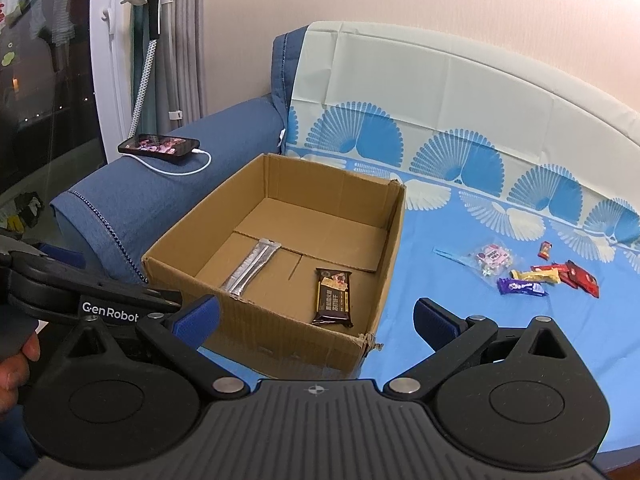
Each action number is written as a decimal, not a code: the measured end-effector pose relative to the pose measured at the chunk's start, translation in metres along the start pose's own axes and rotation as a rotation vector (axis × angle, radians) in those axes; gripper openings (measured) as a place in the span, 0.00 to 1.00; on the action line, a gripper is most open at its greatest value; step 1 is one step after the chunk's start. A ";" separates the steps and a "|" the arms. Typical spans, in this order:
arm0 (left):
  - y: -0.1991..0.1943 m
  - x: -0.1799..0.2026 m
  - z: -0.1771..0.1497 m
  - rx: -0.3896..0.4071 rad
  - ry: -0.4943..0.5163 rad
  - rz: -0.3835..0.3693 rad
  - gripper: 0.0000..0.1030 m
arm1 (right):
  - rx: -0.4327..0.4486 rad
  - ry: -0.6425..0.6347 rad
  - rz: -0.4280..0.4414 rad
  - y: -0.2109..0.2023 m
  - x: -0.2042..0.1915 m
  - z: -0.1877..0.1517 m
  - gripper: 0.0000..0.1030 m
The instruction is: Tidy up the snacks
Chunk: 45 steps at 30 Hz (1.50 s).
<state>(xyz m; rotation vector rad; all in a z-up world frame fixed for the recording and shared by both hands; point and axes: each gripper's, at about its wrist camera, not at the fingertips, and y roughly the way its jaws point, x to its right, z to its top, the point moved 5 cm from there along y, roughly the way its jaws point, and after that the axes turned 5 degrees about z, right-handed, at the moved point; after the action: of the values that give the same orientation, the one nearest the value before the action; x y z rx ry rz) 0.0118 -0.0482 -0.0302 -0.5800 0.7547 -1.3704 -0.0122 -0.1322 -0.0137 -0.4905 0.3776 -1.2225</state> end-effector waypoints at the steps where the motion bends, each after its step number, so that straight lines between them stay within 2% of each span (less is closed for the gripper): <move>1: 0.001 0.000 0.000 -0.002 0.002 0.001 1.00 | -0.001 0.002 0.001 0.001 0.000 0.000 1.00; 14: 0.011 0.008 0.002 -0.024 0.035 0.018 1.00 | -0.024 0.039 0.013 0.012 0.011 -0.006 1.00; 25: 0.018 0.021 0.013 -0.044 0.071 0.044 1.00 | -0.026 0.122 0.012 0.019 0.031 -0.010 1.00; 35: 0.023 0.064 0.033 -0.040 0.144 0.024 1.00 | -0.006 0.286 -0.059 0.013 0.091 -0.020 1.00; 40: 0.024 0.085 0.044 -0.028 0.180 0.020 1.00 | 0.051 0.388 -0.140 0.001 0.129 -0.025 1.00; 45: 0.024 0.109 0.057 0.003 0.217 0.007 1.00 | 0.067 0.477 -0.228 -0.004 0.176 -0.031 1.00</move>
<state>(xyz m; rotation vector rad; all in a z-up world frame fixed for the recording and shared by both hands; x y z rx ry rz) 0.0745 -0.1569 -0.0262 -0.4297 0.9284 -1.4424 0.0216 -0.3058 -0.0398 -0.1804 0.6969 -1.5697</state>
